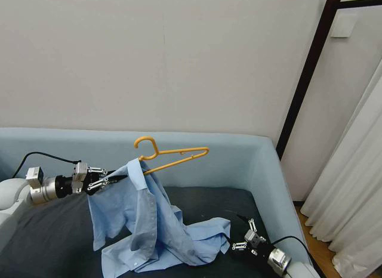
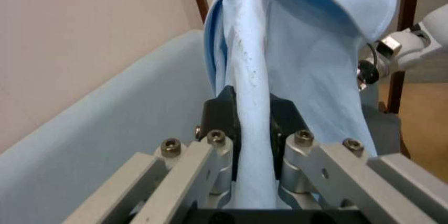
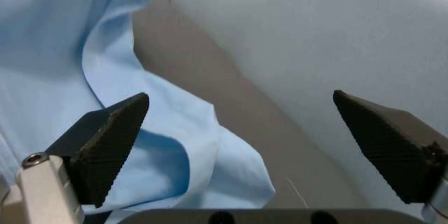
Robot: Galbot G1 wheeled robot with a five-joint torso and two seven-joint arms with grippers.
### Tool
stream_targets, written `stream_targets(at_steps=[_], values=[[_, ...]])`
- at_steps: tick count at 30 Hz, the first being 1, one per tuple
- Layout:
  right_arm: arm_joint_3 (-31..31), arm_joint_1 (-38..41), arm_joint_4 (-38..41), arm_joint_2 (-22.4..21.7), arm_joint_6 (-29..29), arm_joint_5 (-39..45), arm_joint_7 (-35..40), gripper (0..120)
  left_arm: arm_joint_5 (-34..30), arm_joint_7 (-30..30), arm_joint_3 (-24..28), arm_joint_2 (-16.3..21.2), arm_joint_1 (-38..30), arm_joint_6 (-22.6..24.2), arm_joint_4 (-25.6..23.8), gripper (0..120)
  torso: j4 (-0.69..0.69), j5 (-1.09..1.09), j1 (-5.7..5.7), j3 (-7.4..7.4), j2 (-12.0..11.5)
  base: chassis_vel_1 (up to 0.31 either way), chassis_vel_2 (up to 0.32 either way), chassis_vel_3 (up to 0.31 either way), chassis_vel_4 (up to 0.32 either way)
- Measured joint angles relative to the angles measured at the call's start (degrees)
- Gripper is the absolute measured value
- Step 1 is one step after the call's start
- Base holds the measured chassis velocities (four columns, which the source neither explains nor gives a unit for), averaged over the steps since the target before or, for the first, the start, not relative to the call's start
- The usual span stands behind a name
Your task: Pick up the clothes from the sofa and hang them on the clothes hanger.
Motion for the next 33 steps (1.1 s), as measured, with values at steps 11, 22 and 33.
stream_targets(at_steps=[11, 22, 33], values=[[3.20, 5.32, -5.71, 5.57, 4.51, -38.20, 3.87, 100, -3.57, -1.75, -0.11, 2.46, 1.44, 0.03, -1.43, 7, -0.03, -0.01, 0.00, 0.00, 0.00, 0.000, 0.000, 0.000, 0.000], [3.15, 7.72, -8.13, 9.54, 4.77, -50.90, 12.67, 100, -6.12, -2.19, -0.27, 4.26, 2.11, 0.13, -3.93, 7, 0.00, 0.00, 0.00, 0.00, 0.00, 0.000, 0.000, 0.000, 0.000], [3.44, 8.41, -8.96, 11.35, 6.18, -54.82, 8.40, 73, -7.20, -3.15, -1.19, 4.63, 3.74, 0.19, -6.46, 7, -0.02, -0.01, 0.01, 0.00, -0.01, 0.000, 0.000, 0.000, 0.000]])
